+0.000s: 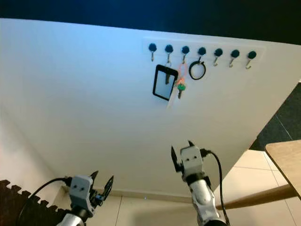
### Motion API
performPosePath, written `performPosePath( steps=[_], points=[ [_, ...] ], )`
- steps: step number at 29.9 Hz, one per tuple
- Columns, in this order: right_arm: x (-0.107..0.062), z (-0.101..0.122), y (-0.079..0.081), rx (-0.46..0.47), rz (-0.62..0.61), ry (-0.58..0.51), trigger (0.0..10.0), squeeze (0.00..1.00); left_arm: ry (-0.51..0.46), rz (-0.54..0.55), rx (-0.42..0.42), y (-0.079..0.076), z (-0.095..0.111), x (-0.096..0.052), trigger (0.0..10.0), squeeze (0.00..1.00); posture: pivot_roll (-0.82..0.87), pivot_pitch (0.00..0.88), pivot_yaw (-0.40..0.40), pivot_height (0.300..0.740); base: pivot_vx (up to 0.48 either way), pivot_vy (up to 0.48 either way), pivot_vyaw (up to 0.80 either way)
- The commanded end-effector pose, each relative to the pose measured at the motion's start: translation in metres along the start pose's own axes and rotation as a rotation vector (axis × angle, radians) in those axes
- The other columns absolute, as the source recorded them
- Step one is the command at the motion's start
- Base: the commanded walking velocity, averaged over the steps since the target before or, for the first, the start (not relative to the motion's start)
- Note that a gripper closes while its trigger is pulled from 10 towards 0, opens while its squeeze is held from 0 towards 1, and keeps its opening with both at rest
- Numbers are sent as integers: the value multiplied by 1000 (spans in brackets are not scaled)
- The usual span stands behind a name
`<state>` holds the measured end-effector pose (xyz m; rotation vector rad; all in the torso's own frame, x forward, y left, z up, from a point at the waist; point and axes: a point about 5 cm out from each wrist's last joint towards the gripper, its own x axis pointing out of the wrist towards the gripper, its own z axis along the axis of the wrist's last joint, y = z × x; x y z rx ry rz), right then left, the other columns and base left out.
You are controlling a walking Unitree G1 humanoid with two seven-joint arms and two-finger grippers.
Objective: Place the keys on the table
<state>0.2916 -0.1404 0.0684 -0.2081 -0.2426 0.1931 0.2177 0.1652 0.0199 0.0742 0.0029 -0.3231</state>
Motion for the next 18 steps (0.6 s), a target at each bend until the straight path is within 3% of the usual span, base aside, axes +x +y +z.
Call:
performPosePath(
  steps=[1, 2, 3, 4, 5, 6, 12, 16, 17, 18],
  points=[
    [1, 7, 3, 1, 16, -55, 10000, 0, -50, -34, -1, -7, 9, 4, 10000, 0, 71, 48, -42, 740, 0, 0, 0],
    [9, 21, 6, 20, 13, -132, 10000, 0, -133, -42, 10, -10, 25, 11, 10000, 0, 67, 44, -42, 740, 0, 0, 0],
    [11, 24, 7, 24, 8, -151, 10000, 0, -154, -39, 10, -11, 30, 12, 10000, 0, 67, 44, -42, 740, 0, 0, 0],
    [14, 30, 8, 36, 12, -178, 10000, 153, -188, -34, 14, -12, 37, 15, 10000, 0, 66, 42, -41, 740, 0, 0, 0],
    [17, 35, 9, 44, 17, -206, 10000, 780, -215, -32, 16, -13, 43, 18, 10000, 0, 66, 42, -41, 740, 0, 0, 0],
    [19, 41, 11, 54, 25, -237, 10000, 1000, -242, -34, 17, -14, 50, 20, 10000, 0, 65, 41, -41, 740, 0, 0, 0],
    [30, 56, 16, 81, 33, -290, 10000, 1000, -336, -65, 23, -21, 76, 27, 10000, 0, 62, 39, -41, 740, 0, 0, 0],
    [34, 58, 17, 80, 27, -286, 10000, 1000, -354, -73, 24, -23, 81, 28, 10000, 0, 64, 38, -39, 740, 0, 0, 0],
    [45, 63, 19, 73, 8, -288, 10000, 0, -377, -108, 29, -26, 91, 31, 10000, 0, 66, 40, -39, 740, 0, 0, 0],
    [49, 66, 19, 74, -3, -288, 10000, 0, -386, -124, 29, -28, 95, 32, 10000, 0, 66, 40, -39, 740, 0, 0, 0]
  ],
)
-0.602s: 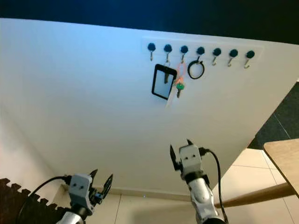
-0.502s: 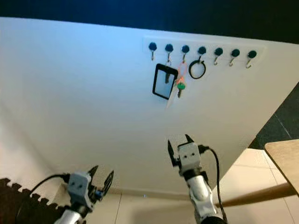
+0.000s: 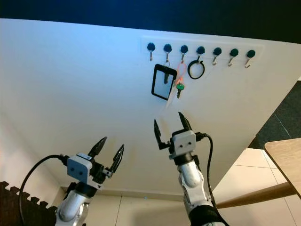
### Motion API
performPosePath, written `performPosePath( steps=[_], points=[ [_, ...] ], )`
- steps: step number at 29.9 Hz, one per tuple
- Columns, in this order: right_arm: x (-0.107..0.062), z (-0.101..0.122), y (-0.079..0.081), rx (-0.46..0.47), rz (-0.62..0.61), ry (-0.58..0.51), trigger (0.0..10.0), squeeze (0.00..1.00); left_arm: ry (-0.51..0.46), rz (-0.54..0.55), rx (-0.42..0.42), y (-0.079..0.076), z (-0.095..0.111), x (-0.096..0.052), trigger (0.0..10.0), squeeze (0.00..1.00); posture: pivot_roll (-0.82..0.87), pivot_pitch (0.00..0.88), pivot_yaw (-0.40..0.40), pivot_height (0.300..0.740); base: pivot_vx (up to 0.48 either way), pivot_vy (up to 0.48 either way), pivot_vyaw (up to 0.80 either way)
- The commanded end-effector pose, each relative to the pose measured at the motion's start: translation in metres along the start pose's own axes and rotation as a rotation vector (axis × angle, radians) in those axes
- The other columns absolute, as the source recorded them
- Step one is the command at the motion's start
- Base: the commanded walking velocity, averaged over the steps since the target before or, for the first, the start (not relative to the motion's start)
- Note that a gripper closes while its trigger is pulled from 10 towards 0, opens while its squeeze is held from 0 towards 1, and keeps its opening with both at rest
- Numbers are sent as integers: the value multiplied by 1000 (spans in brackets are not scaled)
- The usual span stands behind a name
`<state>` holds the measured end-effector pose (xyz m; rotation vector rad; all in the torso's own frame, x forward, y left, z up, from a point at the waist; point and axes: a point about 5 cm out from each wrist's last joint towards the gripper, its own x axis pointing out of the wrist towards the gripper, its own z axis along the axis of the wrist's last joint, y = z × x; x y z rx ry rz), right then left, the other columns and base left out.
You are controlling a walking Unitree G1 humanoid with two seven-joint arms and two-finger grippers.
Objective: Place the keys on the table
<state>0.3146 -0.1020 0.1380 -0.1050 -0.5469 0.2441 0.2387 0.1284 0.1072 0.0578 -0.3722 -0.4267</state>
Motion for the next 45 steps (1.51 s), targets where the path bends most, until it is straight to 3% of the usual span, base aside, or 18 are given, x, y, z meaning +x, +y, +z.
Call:
performPosePath(
  steps=[1, 5, 7, 15, 21, 45],
  points=[
    [3, -3, 1, -2, -13, 27, 10000, 0, -13, -27, -21, -6, 4, 4, 10000, 0, 66, 40, -39, 740, 0, 0, 0],
    [19, 0, 1, 8, -29, 36, 10000, 0, -36, -133, -41, -16, 15, 10, 10000, 0, 67, 42, -42, 740, 0, 0, 0],
    [27, 1, 1, 4, -30, 40, 10000, 0, -52, -257, -57, -29, 24, 14, 10000, 0, 74, 48, -50, 740, 0, 0, 0],
    [38, 4, -4, -31, -44, 36, 10000, 0, -159, -417, -32, -50, 53, 35, 10000, 0, 70, 52, -50, 740, 0, 0, 0],
    [40, 4, -12, -57, -95, 35, 10000, 0, -184, -427, -18, -50, 62, 46, 10000, 0, 69, 56, -48, 740, 0, 0, 0],
    [50, 3, -23, -81, -159, 70, 10000, 0, -157, -389, 34, -41, 64, 48, 10000, 0, 76, 82, -49, 740, 0, 0, 0]
  ],
)
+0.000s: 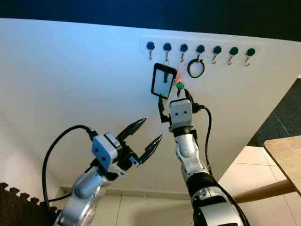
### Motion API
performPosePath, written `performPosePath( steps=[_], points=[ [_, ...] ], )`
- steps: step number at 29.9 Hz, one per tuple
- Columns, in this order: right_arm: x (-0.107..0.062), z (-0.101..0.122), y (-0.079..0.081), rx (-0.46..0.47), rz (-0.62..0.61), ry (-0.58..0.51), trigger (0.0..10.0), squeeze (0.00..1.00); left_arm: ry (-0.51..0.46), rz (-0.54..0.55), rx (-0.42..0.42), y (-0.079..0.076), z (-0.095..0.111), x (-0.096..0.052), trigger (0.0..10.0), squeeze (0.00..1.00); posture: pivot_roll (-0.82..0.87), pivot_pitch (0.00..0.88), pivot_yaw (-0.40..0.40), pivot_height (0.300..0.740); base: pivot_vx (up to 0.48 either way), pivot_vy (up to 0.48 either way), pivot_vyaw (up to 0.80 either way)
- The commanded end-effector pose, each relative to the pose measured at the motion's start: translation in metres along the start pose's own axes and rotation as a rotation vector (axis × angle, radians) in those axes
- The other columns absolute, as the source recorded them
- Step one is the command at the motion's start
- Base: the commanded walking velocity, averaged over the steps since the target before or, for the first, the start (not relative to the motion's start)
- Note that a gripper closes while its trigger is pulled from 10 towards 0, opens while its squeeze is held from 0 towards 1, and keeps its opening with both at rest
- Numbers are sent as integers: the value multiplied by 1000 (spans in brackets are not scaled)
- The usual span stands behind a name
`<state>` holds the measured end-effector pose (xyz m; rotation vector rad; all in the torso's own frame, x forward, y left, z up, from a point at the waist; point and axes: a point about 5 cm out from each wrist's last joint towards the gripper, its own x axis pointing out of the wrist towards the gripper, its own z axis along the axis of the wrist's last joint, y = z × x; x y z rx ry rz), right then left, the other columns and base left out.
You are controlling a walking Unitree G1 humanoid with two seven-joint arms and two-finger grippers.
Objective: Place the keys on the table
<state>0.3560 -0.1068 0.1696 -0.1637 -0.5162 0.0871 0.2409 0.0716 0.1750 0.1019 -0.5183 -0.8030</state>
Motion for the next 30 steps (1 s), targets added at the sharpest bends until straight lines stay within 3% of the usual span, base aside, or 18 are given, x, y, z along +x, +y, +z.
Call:
performPosePath(
  steps=[1, 4, 5, 7, 9, 10, 23, 25, 26, 28, 30],
  points=[
    [2, -2, -5, 14, -23, 24, 10000, 0, 3, -16, 27, 1, 3, 0, 10000, 0, 76, 82, -48, 740, 0, 0, 0],
    [2, -2, -5, 17, -22, 24, 10000, 0, 3, -16, 27, 1, 4, 1, 10000, 0, 76, 82, -48, 740, 0, 0, 0],
    [2, -2, -5, 21, -25, 22, 4745, 0, 9, -17, 30, 1, 3, 1, 10000, 0, 76, 81, -48, 740, 0, 0, 0],
    [3, -1, -7, 30, -33, 19, 1216, 0, 17, -21, 37, 1, 1, 1, 10000, 0, 76, 82, -48, 740, 0, 0, 0],
    [3, -1, -8, 32, -36, 19, 1216, 0, 19, -22, 38, 1, 1, 1, 10000, 0, 74, 81, -46, 740, 0, 0, 0],
    [3, -1, -8, 33, -37, 18, 0, 0, 20, -23, 39, 1, 1, 1, 10000, 0, 74, 81, -46, 740, 0, 0, 0],
    [2, -1, -9, 42, -40, 13, 0, 0, 21, -27, 55, 0, 2, 2, 10000, 0, 78, 86, -47, 740, 0, 0, 0],
    [3, -1, -10, 44, -43, 10, 235, 0, 21, -22, 58, 0, 2, 1, 10000, 0, 78, 86, -47, 740, 0, 0, 0],
    [3, 0, -10, 47, -46, 6, 1137, 0, 21, -20, 59, 0, 2, 1, 10000, 0, 77, 87, -46, 740, 0, 0, 0],
    [3, 1, -11, 51, -50, -3, 1098, 0, 20, -19, 61, 1, 2, 1, 10000, 0, 76, 88, -47, 740, 0, 0, 0],
    [3, 2, -12, 54, -54, -11, 0, 0, 20, -19, 62, 1, 3, 1, 10000, 0, 75, 88, -47, 740, 0, 0, 0]
  ],
)
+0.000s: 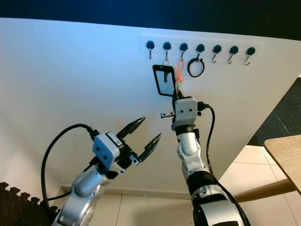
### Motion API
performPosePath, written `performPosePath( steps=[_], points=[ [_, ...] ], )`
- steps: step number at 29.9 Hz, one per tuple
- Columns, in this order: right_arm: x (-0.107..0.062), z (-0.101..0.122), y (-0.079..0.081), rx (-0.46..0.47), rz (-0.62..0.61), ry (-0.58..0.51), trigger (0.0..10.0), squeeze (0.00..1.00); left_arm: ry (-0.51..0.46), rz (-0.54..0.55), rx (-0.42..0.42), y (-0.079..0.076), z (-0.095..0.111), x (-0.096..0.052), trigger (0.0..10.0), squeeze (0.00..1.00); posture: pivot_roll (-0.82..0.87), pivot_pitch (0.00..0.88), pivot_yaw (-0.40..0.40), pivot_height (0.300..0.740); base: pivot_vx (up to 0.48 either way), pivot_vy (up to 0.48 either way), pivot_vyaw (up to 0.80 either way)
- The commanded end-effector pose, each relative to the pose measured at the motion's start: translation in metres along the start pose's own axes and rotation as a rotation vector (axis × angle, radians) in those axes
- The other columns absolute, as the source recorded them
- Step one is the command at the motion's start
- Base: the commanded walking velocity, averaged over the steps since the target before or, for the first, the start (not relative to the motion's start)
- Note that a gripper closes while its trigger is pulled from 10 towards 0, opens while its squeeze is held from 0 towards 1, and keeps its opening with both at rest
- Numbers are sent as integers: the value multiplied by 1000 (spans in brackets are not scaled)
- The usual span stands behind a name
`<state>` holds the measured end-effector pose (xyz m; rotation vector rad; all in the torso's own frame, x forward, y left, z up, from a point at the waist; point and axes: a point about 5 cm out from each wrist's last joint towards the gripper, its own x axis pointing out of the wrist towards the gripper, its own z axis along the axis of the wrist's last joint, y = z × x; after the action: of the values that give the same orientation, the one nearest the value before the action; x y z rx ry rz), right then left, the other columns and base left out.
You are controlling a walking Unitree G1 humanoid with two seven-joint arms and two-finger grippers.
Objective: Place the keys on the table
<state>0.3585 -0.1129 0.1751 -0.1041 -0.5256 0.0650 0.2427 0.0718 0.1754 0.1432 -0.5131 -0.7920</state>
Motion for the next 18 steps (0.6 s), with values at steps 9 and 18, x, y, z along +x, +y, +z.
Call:
performPosePath(
  steps=[9, 18],
  points=[
    [-2, 0, -8, -7, -37, -9, 10000, 0, 0, -26, 35, -1, 3, 1, 10000, 0, 74, 90, -47, 740, 0, 0, 0],
    [4, 11, -9, 8, -58, -65, 10000, 0, 1, -34, 40, -2, 3, 1, 10000, 0, 74, 90, -45, 740, 0, 0, 0]
  ],
)
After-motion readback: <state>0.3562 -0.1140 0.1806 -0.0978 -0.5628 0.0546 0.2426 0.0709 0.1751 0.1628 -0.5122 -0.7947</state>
